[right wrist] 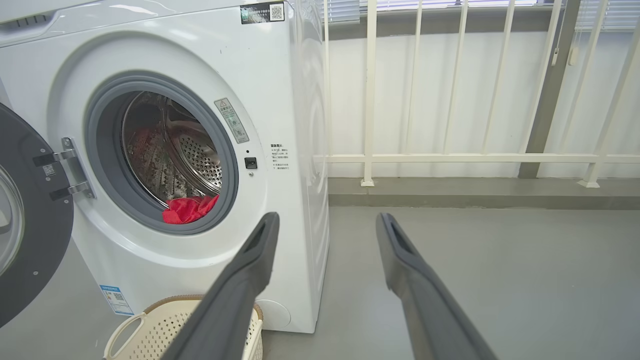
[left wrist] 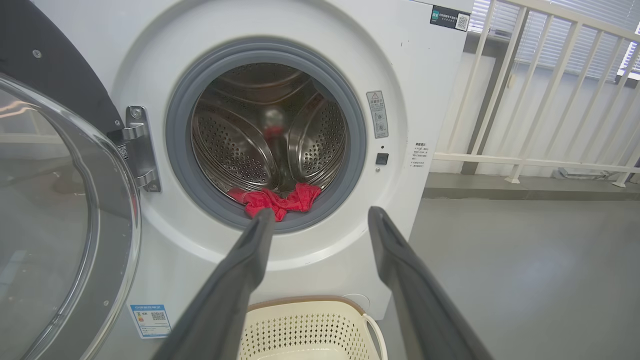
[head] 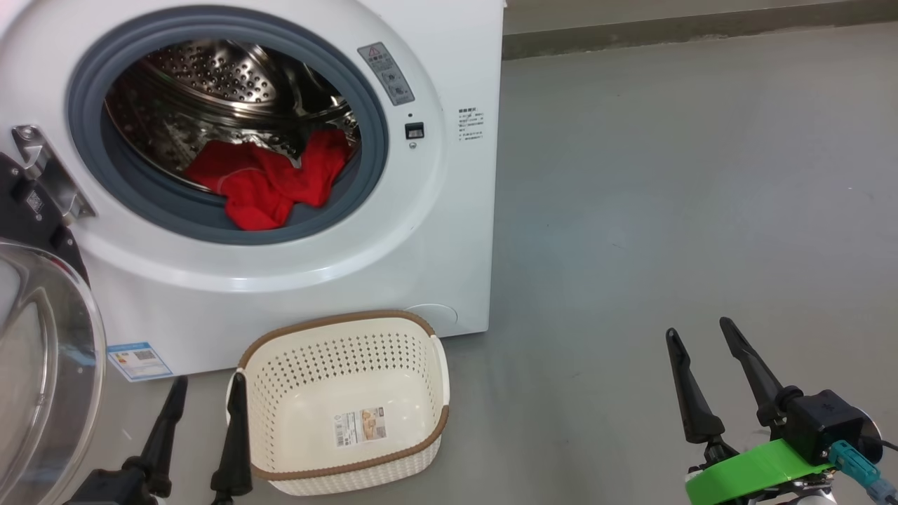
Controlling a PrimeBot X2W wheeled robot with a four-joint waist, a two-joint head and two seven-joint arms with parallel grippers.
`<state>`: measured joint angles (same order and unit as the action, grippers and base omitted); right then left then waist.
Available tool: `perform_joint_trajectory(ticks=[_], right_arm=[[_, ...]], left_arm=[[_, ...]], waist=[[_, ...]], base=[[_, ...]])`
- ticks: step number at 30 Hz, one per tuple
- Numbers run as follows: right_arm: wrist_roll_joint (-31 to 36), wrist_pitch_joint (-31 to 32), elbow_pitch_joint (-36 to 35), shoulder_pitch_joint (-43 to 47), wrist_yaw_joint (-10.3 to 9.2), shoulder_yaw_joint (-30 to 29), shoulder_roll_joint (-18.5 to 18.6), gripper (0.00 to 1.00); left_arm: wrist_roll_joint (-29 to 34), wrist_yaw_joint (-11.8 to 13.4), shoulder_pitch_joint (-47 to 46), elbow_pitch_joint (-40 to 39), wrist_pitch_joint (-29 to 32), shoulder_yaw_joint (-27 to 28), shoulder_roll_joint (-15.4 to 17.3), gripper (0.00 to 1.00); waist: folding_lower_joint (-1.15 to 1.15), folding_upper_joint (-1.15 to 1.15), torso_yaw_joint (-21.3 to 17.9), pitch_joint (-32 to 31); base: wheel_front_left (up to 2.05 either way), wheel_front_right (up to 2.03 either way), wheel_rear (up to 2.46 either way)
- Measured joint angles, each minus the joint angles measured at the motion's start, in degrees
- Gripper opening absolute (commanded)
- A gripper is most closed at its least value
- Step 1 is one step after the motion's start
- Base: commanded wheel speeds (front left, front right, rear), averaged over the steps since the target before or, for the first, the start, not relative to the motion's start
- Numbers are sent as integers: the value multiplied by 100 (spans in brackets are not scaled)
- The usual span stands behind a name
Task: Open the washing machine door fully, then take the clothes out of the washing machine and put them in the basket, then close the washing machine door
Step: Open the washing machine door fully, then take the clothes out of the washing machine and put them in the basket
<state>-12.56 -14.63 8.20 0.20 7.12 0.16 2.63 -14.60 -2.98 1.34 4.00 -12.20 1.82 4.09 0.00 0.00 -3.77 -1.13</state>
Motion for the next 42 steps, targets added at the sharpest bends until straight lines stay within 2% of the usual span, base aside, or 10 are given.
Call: perform_joint_trajectory(ticks=[12,17,24,30,42], right_arm=[[-56,0,2,1,0,12,-1,100],[-56,0,7,3,1,12,-2,100],[-57,0,20,67,1,34,-3,100],[-57,0,32,66,1,35,-7,100],[-57,0,37,66,1,48,-18,100]], left_arm=[[-1,102,0,-18,2,-16,18,100],[-1,103,0,-22,8,-45,44,100],[1,277,-2,-89,1,-23,62,100],[33,270,-2,-108,2,-93,85,100],[33,297,-1,-144,2,-175,85,100]], waist=[[0,0,5,-4],[0,0,27,-17],[0,0,50,-24],[0,0,63,-23],[0,0,64,-39]], base=[[41,-41,0],[151,-151,0],[201,-201,0],[134,-134,0],[27,-27,0]])
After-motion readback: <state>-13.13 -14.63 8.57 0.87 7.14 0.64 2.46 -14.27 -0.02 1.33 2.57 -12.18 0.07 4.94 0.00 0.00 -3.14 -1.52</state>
